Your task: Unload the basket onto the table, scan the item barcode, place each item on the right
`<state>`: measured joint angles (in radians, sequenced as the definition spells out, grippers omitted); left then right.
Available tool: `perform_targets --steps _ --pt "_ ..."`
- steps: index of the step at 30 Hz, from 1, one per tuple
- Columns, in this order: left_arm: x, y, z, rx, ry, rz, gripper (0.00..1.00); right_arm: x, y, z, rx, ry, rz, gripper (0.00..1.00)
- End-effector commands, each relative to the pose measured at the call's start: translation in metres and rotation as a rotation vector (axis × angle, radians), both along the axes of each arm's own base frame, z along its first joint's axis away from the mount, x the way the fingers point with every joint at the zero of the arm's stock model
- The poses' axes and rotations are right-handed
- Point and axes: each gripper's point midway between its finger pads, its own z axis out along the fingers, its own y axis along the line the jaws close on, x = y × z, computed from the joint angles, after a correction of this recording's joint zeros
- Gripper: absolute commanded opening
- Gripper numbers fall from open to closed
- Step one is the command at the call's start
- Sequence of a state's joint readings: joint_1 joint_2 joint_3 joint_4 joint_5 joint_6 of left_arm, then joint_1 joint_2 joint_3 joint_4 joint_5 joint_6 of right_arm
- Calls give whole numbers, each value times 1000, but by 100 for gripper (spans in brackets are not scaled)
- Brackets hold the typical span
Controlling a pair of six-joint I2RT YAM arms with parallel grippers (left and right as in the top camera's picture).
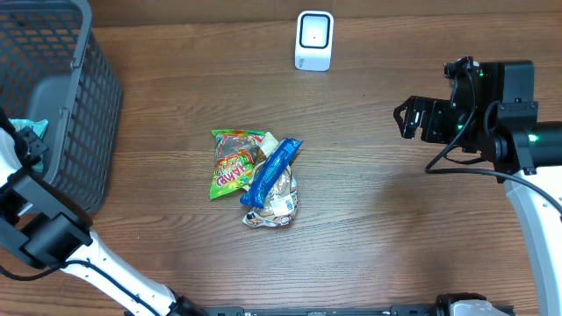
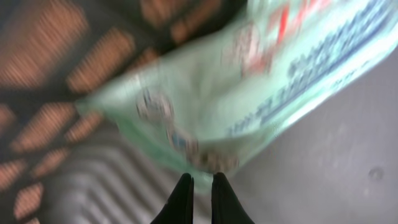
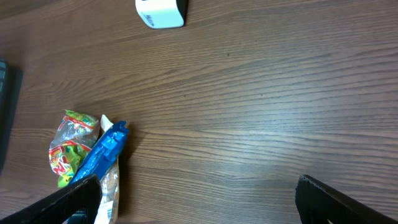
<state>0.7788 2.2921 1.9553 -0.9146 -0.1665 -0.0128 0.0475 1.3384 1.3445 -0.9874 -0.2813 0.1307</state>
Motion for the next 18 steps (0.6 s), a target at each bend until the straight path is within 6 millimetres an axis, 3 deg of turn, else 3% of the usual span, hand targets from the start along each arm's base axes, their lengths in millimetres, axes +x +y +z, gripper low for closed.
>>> perform_targets --steps 1,4,7,8,9,11,14,18 --pt "3 -24 -12 -110 -15 4 4 2 1 8 2 -21 4 100" --pt "10 -49 -15 -206 -25 -54 4 2 1 8 2 -21 5 100" --pt "20 -58 -8 -202 -29 -149 4 2 1 8 2 -22 4 100" --pt "26 -56 0 -185 -38 -163 15 2 1 8 2 -22 4 100" --pt "29 -54 6 -174 -47 -164 33 2 1 8 2 -22 4 100" --pt "40 -46 24 -134 -89 -170 100 3 1 8 2 -26 5 100" --pt "57 -29 52 -46 -153 -202 100 3 1 9 2 -28 5 100" --pt "71 -7 64 76 -176 -254 100 3 1 8 2 -27 4 100"
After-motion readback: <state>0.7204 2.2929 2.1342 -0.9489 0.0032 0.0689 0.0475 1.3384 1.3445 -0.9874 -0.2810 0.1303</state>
